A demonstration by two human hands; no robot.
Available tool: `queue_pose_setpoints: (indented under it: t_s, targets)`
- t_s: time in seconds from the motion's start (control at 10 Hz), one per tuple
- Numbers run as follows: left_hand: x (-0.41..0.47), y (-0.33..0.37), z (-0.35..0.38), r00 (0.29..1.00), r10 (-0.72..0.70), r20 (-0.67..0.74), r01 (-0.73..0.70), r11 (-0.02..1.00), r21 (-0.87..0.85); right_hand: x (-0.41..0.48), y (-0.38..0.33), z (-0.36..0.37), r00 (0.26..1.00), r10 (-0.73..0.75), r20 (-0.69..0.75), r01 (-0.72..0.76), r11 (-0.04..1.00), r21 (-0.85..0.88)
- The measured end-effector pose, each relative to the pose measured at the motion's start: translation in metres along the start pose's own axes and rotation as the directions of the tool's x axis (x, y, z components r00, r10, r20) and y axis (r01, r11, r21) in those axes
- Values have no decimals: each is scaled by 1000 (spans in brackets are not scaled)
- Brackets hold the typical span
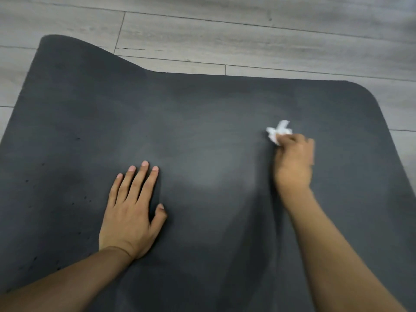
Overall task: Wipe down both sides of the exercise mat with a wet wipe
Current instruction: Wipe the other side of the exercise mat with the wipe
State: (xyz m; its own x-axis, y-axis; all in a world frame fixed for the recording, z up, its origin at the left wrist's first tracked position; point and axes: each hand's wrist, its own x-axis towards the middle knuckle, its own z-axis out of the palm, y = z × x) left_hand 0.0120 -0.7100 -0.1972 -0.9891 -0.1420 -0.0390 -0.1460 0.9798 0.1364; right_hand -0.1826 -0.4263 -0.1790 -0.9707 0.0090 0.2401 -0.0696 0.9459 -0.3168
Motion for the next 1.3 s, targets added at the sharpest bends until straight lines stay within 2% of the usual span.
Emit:
queue_pose_setpoints:
  t_s: [0.1, 0.2, 0.3, 0.4, 0.5, 0.6, 0.7, 0.8, 0.9, 1.0, 1.1, 1.2, 1.3]
  targets:
    - [0, 0, 1, 1000, -13, 1, 13, 1000, 13, 6, 22, 0, 982, 175, -69, -181, 979, -98]
    - [-2, 1, 0, 1000, -10, 8, 10, 1000, 11, -13, -54, 24, 994, 105, -10, -103, 990, 101]
    - [-1, 2, 2, 1000, -1, 2, 1, 1000, 16, -54, -131, 34, 953, -256, 160, 212, 945, 247]
    - [-2, -3, 0, 1000, 4, -3, -4, 1000, -10, -84, -162, 29, 767, -610, 199, 554, 786, 275]
    - [-2, -3, 0, 1000, -3, -7, 3, 1000, 1, -56, -104, 24, 901, -425, 93, 391, 885, 254]
    - [-2, 1, 1, 1000, -17, -18, 17, 1000, 2, -23, 6, -11, 999, 30, -13, -29, 998, 63]
    - [-2, 1, 3, 999, -22, -25, 22, 1000, 15, -21, 20, -12, 966, 254, -37, -252, 966, 47]
    - [-2, 0, 2, 999, -19, -26, 19, 1000, 13, -41, -56, 17, 987, 155, -36, -145, 969, 201]
    - [-1, 0, 4, 999, -13, -33, 13, 1000, 14, -86, -126, 34, 960, -268, 82, 249, 949, 192]
    - [0, -1, 5, 999, 4, -51, -5, 1000, -5, -119, -150, 27, 801, -574, 169, 548, 817, 178]
    - [1, 0, 6, 998, 5, -63, -5, 1000, -9, -90, -92, 20, 874, -481, 66, 474, 874, 105]
    - [-1, 2, 4, 998, -15, -58, 15, 1000, -7, -49, 17, -16, 995, -99, -16, 98, 994, -40]
    - [-2, 1, 4, 999, -17, -48, 18, 1000, 13, -44, 40, -22, 993, 111, -28, -112, 992, -56]
